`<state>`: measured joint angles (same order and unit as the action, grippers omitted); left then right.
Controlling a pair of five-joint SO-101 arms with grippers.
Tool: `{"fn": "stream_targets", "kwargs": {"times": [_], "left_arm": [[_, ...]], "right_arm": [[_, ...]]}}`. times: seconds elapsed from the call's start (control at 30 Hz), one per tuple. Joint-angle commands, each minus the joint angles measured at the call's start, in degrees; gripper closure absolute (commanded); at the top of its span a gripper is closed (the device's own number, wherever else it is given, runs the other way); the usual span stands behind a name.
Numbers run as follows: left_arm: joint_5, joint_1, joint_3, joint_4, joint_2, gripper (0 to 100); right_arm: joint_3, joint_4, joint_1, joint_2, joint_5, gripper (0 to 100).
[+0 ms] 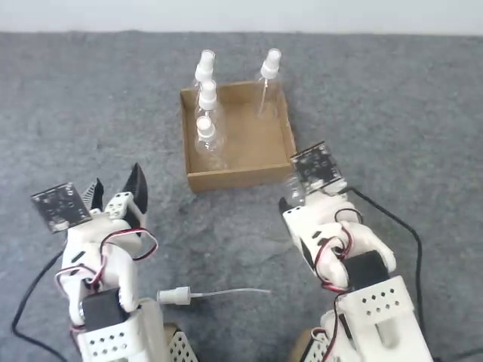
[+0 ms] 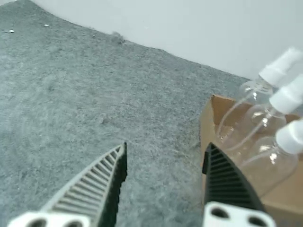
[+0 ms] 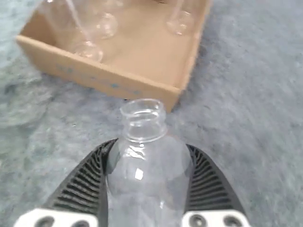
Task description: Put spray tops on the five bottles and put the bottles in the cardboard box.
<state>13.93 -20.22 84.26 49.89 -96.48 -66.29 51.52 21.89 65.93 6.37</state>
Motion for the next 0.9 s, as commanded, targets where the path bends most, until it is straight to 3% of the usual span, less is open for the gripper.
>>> {"fn": "stream_targets", "kwargs": {"times": [0.0,0.47,0.6,0.87], "left_arm": [[-5.2,3.9,-6.7,5.6,-1.2,75],[-16.2,23.1,-14.5,19.8,-0.6,75],[-19.5,25.1,-14.5,20.1,1.2,75],[-30.1,24.9,-17.7,22.3,17.4,75]], "right_arm": [[0.0,-1.6,-3.2,1.6,-2.0,95.1],[-0.2,-3.1,-11.2,1.6,-2.4,95.0],[-0.2,-3.1,-12.1,1.6,-2.4,95.0],[-0.3,-3.1,-12.1,1.5,-2.4,95.0]]}}
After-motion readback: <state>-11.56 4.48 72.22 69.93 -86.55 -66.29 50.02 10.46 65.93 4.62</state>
